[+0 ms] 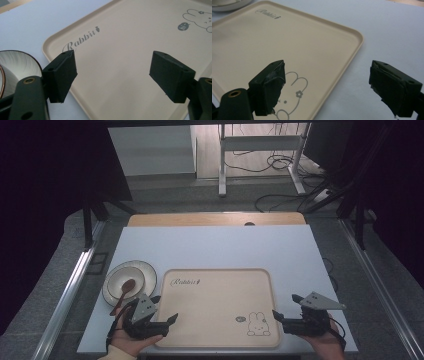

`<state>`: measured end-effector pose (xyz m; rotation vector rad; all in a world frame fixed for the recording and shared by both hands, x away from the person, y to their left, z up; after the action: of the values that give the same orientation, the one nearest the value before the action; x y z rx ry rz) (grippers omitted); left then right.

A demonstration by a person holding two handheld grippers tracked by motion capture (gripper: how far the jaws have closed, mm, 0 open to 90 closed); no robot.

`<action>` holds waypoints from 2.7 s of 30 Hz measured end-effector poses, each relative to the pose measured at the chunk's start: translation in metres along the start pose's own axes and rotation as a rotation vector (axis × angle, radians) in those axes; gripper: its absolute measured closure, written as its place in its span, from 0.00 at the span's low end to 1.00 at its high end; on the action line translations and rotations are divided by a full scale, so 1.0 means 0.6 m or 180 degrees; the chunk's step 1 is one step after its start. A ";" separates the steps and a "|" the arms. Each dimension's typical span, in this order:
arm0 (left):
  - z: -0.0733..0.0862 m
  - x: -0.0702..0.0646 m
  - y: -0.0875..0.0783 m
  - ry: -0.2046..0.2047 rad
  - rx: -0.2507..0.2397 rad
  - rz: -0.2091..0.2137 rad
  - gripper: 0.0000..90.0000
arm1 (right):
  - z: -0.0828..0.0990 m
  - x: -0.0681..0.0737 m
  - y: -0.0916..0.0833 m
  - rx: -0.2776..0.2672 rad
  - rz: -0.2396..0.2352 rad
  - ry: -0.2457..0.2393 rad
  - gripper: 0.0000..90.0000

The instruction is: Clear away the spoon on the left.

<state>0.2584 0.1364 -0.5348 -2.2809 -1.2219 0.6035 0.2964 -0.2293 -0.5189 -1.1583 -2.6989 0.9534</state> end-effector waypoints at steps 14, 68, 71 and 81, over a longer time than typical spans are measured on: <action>-0.005 -0.003 -0.001 0.0044 -0.0005 0.0013 0.27 | 0.002 -0.001 -0.002 0.0009 0.0034 -0.0020 0.16; -0.059 0.035 -0.094 -0.0006 -0.0452 -0.0289 0.26 | 0.005 -0.004 0.001 0.0071 0.0081 -0.0066 0.16; -0.059 0.039 -0.097 -0.0035 -0.0466 -0.0306 0.26 | 0.006 -0.004 0.001 0.0076 0.0083 -0.0059 0.16; -0.060 0.056 -0.111 -0.0085 -0.0502 -0.0377 0.26 | 0.007 -0.005 0.001 0.0093 0.0095 -0.0066 0.16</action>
<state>0.2537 0.1904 -0.4717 -2.3134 -1.4524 0.5122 0.2979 -0.2334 -0.5222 -1.1932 -2.6812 1.0111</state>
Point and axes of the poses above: each handheld gripper's, and its own axes: y roughly forward along the jaws, z roughly out of its underside, x roughly to its left, the point moved 9 cm from there along y, roughly forward along the jaws, and after that the axes turned 14 degrees about -y, right-handed, at the moved point
